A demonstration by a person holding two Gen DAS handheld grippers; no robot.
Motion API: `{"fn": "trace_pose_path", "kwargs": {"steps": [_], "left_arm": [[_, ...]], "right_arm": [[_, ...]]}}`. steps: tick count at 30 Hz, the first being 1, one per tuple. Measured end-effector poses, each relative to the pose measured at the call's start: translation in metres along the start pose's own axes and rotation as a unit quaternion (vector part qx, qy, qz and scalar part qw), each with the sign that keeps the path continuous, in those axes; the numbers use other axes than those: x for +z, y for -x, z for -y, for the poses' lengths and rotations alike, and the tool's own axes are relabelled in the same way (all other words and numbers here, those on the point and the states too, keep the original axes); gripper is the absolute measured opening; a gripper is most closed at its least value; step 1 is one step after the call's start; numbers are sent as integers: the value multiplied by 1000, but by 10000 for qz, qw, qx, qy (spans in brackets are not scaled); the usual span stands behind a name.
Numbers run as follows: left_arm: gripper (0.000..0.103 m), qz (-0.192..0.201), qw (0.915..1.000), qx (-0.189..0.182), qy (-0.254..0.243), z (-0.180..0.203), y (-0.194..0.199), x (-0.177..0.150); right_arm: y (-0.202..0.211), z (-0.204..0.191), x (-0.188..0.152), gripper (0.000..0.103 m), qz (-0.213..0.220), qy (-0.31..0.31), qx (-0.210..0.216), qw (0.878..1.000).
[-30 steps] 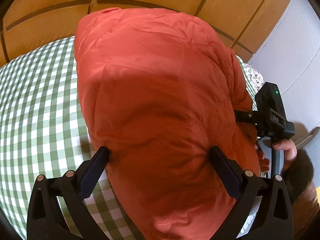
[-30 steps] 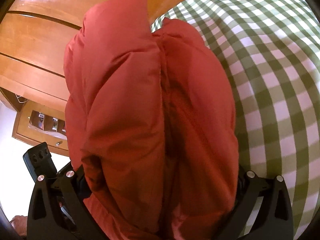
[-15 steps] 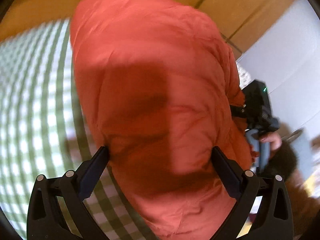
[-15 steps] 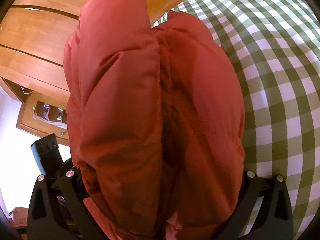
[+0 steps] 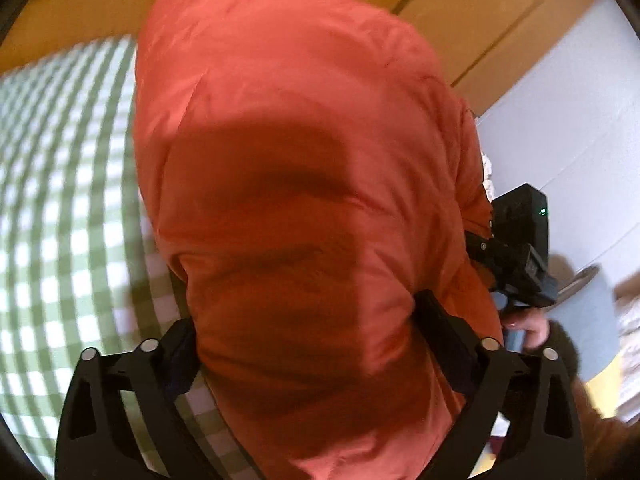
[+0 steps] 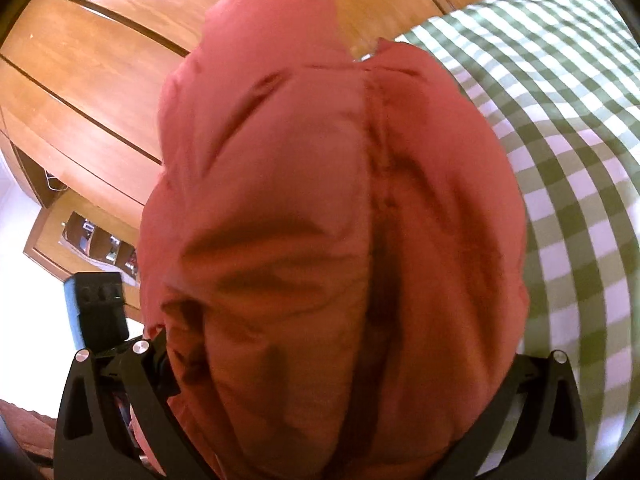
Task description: Fold small clothes
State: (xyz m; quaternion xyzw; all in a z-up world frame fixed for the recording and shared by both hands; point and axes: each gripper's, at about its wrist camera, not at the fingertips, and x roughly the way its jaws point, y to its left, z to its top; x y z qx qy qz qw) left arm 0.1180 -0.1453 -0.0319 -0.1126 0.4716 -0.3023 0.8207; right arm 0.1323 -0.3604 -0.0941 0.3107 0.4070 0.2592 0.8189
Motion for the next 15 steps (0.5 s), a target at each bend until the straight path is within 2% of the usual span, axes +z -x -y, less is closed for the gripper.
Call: {"fn": "trace_pose_path", "kwargs": {"steps": [3,7,15], "left_arm": [[82,225,9993,142,-258,7,12,1],[78,616,9960,347,-554,12,35,-3],[76,1214,9883,753,-532,-16,84,-15]], "right_arm": [[3,-12,-11,101,169,3,67,9998],[-9,-38,-23,101,383,105,158,9991],[-60,-92,-31,100,701,521,279,9958]]}}
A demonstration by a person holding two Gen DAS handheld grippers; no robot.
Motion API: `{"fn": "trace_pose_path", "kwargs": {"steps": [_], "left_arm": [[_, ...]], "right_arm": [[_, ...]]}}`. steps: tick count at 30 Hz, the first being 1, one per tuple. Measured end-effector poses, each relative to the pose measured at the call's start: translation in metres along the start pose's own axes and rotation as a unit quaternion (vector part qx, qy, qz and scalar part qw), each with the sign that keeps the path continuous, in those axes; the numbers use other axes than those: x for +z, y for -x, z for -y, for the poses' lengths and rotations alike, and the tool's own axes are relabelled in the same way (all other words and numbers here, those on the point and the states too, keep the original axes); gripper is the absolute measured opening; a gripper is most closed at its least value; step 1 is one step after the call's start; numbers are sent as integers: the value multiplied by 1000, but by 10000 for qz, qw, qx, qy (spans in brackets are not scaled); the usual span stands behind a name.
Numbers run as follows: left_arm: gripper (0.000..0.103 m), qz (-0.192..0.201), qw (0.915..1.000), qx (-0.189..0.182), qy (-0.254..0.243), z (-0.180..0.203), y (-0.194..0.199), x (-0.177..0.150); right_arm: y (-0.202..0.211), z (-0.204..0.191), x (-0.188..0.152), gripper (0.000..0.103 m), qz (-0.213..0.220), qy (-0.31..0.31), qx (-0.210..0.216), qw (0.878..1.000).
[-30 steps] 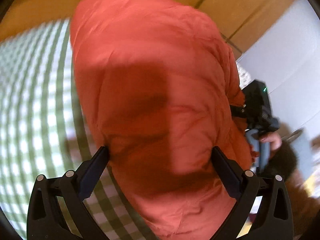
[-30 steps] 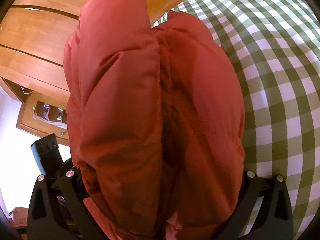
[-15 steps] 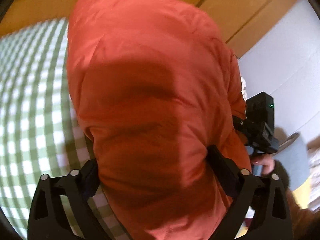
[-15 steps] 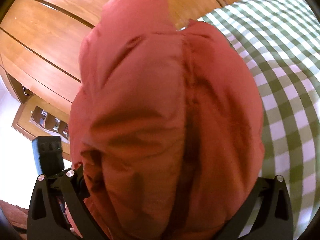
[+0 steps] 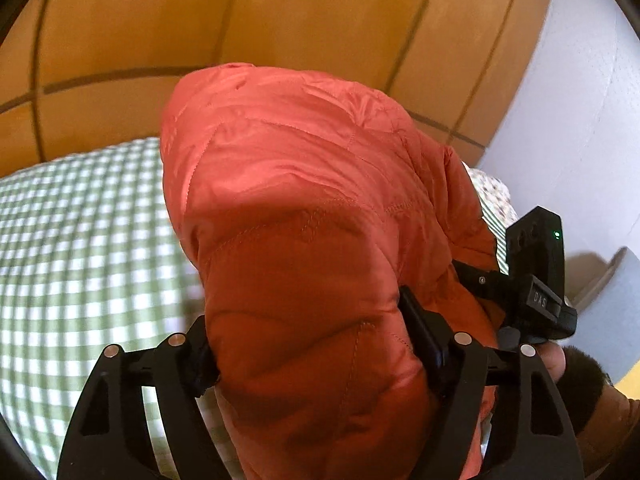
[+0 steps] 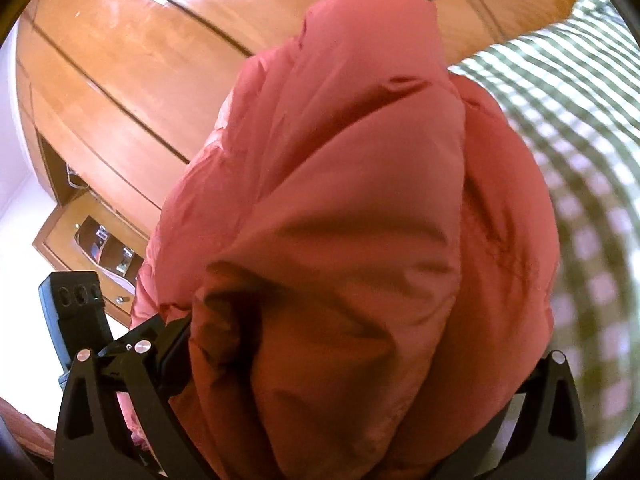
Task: Fold small clothes
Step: 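Lower the folded jacket bundle onto the bedspread and open both grippers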
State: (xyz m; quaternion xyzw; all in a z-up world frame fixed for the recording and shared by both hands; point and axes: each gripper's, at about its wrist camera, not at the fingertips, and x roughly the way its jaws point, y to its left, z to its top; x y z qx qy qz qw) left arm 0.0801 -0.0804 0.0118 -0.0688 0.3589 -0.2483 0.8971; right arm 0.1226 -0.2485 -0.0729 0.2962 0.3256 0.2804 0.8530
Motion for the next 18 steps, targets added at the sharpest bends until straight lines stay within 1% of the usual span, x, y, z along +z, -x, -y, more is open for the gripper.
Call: {"fn": "trace_pose_path", "kwargs": {"steps": [3,7,9,11,13,14,15,16,18], "left_arm": [[76,183,9994,254,139,-24,13,4],[76,390,9972,604,200,-58,27,13],[76,461,9954,797,250,-80,29,19],[76,476,9941,890,388,-100,28,22],[76,423,9929,994,493,-122,18,25],[77,323,9921,1098,505,-128,12,24],[83,196,9906,1230,567,-137,2,23],[91,138,9894,1289,648,-144,-1,17],[94,140,9878,1348,767,-151,-10,8]], "right_arm": [[-31,-25,2,100,21,208,55,9998],[-77,-53,8,100,-27,519,117,9986],[-104,-69,12,99,-26,842,73,9964],[-125,-78,14,99,-16,1052,26,9944],[-151,-81,17,99,-65,1139,-259,9931],[-162,-80,18,99,-90,1151,-502,9920],[-173,-76,19,101,-109,1102,-675,9915],[-179,-71,19,101,-136,990,-693,9926],[-181,-67,18,101,-175,928,-760,9926]]}}
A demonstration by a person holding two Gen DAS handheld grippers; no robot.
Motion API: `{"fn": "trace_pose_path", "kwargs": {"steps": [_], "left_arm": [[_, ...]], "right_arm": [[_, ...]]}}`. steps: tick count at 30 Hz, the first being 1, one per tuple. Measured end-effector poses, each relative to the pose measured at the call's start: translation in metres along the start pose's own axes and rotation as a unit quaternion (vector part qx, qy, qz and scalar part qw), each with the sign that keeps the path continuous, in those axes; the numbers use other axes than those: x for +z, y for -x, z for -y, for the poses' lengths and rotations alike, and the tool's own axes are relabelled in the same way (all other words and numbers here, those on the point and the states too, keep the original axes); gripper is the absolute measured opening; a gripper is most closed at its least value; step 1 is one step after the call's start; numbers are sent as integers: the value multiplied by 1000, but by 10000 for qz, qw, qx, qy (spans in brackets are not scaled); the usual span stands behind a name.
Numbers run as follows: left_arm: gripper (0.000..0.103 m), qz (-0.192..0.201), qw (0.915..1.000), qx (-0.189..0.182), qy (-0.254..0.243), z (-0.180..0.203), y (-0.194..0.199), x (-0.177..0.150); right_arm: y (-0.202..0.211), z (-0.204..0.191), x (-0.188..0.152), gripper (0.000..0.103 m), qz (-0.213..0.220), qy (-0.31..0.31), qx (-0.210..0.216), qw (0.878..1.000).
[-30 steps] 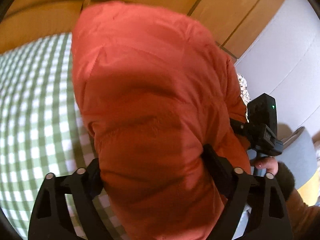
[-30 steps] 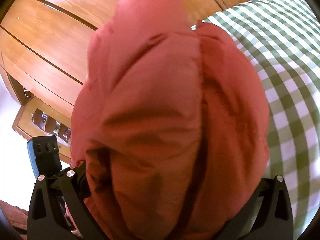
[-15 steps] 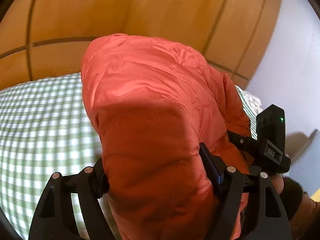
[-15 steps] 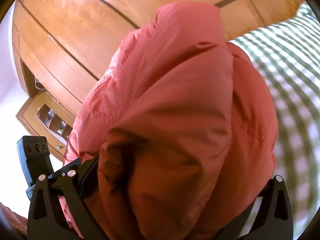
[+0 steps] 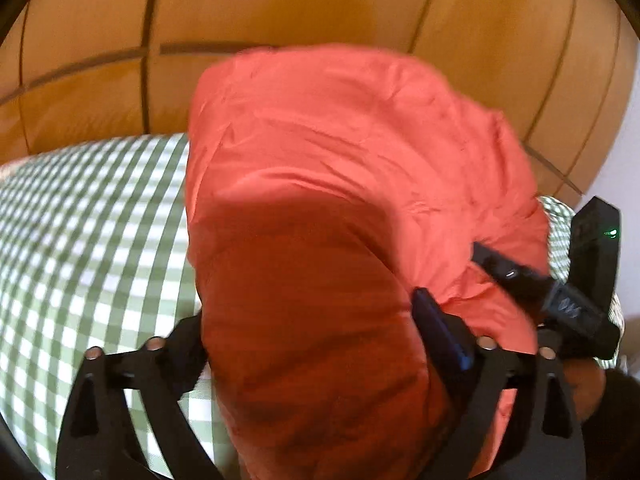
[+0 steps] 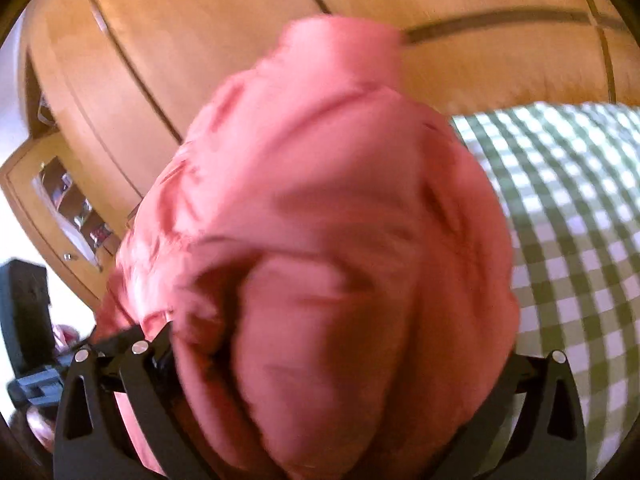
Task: Fold small clothes
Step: 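Lower the folded jacket bundle onto the bedspread and open both grippers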
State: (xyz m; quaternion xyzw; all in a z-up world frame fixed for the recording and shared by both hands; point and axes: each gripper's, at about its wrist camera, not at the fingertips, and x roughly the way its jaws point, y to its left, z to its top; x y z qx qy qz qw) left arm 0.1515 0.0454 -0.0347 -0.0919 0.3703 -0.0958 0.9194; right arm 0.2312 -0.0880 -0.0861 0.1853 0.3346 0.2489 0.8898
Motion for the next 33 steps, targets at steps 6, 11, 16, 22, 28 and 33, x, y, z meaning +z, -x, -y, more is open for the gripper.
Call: {"fn": "trace_pose_path", "kwargs": {"steps": [6,11,16,22,28,33], "left_arm": [[99,403,9978,480,-204,22,34,-28],[99,710,9944,694,-367,42,56,-43],[99,451,9933,904,-556,44,41,-36],[100,160,9926,881,-819,44,13,-26],[100,-34,9893,1024,-1040,54,-1,-25],[100,-176,9931,993,-597,39,15,-26]], "right_arm": [[50,-18,3,101,257,236,-673,9971],[85,-43,35,101,1271,547,-1188,9832],[33,-44,58,101,592,1113,-2258,9660],[6,14,34,101,230,599,-2591,9637],[8,23,27,101,328,519,-2619,9632],[43,0,34,101,421,554,-2536,9648]]}}
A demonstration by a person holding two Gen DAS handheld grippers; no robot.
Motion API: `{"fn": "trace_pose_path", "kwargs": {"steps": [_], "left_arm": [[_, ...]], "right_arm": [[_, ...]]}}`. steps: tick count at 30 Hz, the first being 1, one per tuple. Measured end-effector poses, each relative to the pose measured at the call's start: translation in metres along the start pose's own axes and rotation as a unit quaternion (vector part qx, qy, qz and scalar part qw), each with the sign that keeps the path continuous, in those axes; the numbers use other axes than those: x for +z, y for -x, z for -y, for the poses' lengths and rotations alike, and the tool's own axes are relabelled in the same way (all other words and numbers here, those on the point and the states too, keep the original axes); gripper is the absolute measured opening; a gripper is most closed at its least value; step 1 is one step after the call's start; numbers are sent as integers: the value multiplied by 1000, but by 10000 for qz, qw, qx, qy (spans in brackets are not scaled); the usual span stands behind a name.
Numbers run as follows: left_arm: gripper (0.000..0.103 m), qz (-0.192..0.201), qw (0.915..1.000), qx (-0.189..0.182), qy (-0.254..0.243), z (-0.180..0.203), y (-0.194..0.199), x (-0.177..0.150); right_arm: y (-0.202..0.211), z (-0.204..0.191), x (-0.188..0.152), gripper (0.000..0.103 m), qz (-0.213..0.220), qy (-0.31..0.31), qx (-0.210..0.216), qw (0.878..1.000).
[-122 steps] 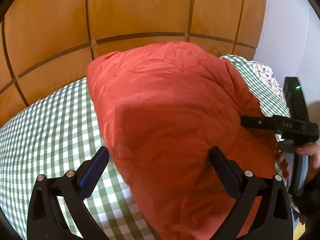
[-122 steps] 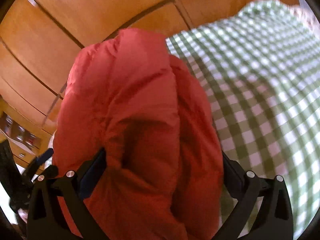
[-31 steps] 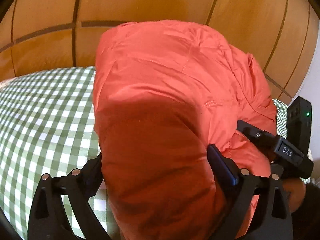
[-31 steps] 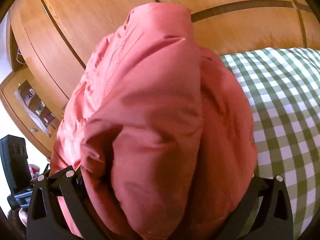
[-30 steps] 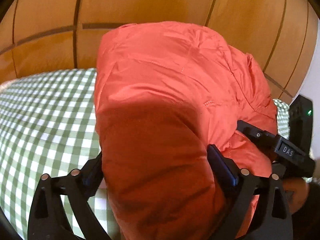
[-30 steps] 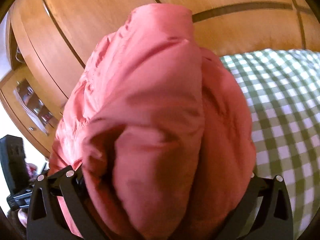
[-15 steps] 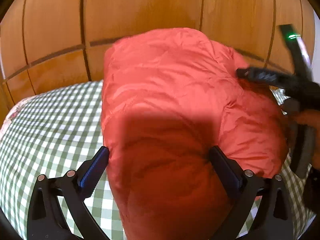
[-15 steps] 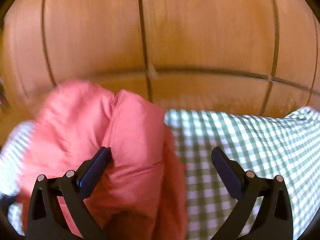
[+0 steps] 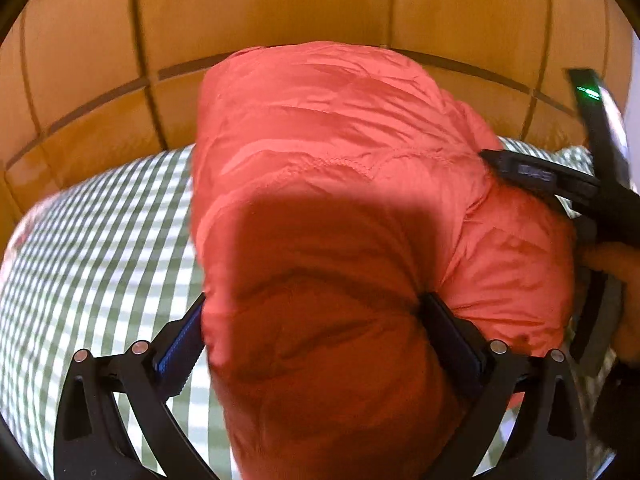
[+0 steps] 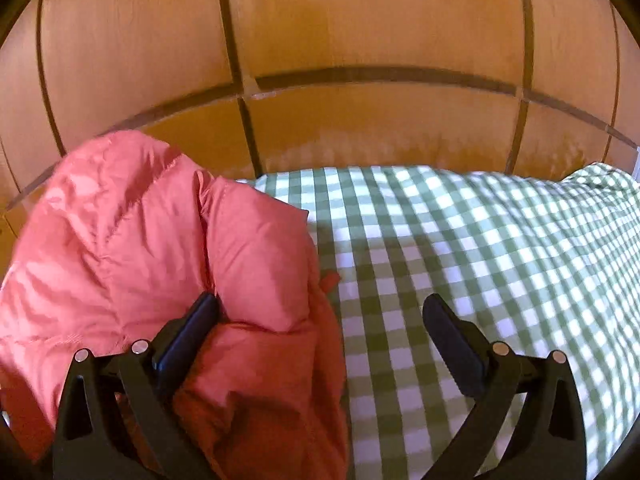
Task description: Fold small clothes
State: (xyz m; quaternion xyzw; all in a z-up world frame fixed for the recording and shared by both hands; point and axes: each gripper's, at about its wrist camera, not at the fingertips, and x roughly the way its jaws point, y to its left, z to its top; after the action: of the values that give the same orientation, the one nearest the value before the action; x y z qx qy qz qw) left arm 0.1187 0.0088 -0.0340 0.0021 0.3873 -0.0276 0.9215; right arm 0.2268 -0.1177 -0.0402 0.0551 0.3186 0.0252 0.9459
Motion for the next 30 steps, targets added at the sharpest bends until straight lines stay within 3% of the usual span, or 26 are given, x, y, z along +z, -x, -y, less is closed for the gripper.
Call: {"fn": "trace_pose_path", "kwargs": {"steps": [4,9,14,19,25,30], "left_arm": [[100,143,9995,33,286,-11,25,-14],[100,602,9979,180,154,0,65,-40],[100,505,9971,533,208,11,91,-65],[100,630,9959,523,383,15,118,-93],[100,980,9878,960,734,10,142,-107],[100,806,9883,1013,810,5,142,-112]], "right_arm": [[56,-2,-11,101,357,-10,120,9993],[106,-9,-42,101,289,56,207,9994],[146,-19,-87,101,339,217,480,9980],[166,-20,-121,101,297,177,431,9985],[189,-14,-142,101,408,199,372,9983],[196,-9,-149,101,356,175,410,9984]]}}
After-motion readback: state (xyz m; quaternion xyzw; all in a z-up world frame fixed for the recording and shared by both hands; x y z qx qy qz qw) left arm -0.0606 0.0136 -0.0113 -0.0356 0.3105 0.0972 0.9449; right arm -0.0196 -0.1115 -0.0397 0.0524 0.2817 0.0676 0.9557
